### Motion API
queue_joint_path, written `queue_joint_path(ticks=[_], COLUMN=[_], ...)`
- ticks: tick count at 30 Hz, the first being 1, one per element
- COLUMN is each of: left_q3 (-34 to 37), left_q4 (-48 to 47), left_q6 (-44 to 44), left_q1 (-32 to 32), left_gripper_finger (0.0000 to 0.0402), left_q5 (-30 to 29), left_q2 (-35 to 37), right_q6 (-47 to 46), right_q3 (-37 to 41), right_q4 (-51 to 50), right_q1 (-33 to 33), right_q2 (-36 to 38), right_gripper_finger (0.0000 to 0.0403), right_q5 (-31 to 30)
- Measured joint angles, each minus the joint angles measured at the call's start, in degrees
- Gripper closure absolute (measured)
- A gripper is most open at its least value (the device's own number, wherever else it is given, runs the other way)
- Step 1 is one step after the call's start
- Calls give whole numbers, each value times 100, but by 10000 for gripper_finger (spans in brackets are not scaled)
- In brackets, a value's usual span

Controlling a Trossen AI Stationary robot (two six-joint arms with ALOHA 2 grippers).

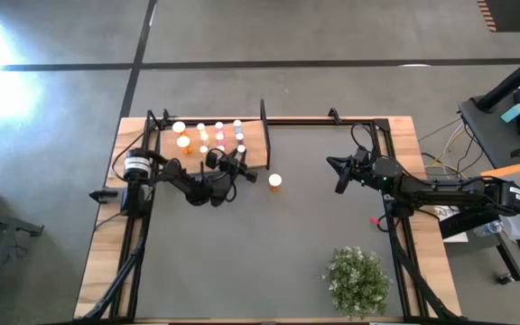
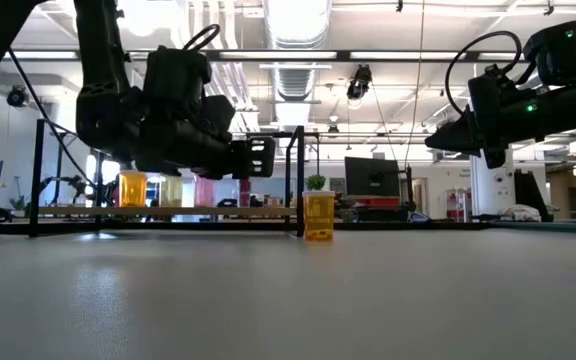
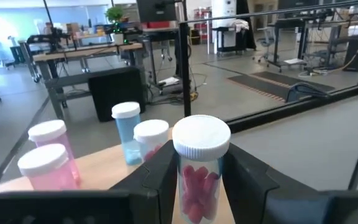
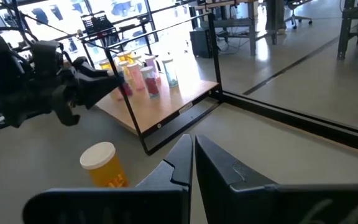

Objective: Pick and place medicine bottles onto shelf by color
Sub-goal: Put the blue pill bottle on the shelf aligned with the other blue pill bottle

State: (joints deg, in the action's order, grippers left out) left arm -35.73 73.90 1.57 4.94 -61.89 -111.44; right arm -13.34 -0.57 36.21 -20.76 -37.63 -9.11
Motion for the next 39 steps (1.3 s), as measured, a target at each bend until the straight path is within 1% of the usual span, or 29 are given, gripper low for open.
queue_joint_path(ticks=[4,7,15,19,30,39], left_q3=[0,0,0,0,-4,-7], left_q4=[-475,-664,-751,-771,-963,-950], left_q6=[598,843,883,1161,1182,1176], left_q1=[44,100,177,226,315,453], left_gripper_finger=[306,306,306,306,306,306], left_q5=[4,8,33,114,215,808], left_q2=[4,4,4,4,2,9], right_q6=[0,0,0,0,1,1], right_q3=[0,1,0,0,0,1], right_q4=[1,0,0,1,0,0], right_q1=[0,-1,1,1,0,1], right_q2=[0,0,0,0,0,0], right_gripper_finger=[394,394,394,394,394,394], right_q5=[-1,1,0,-1,-1,-1])
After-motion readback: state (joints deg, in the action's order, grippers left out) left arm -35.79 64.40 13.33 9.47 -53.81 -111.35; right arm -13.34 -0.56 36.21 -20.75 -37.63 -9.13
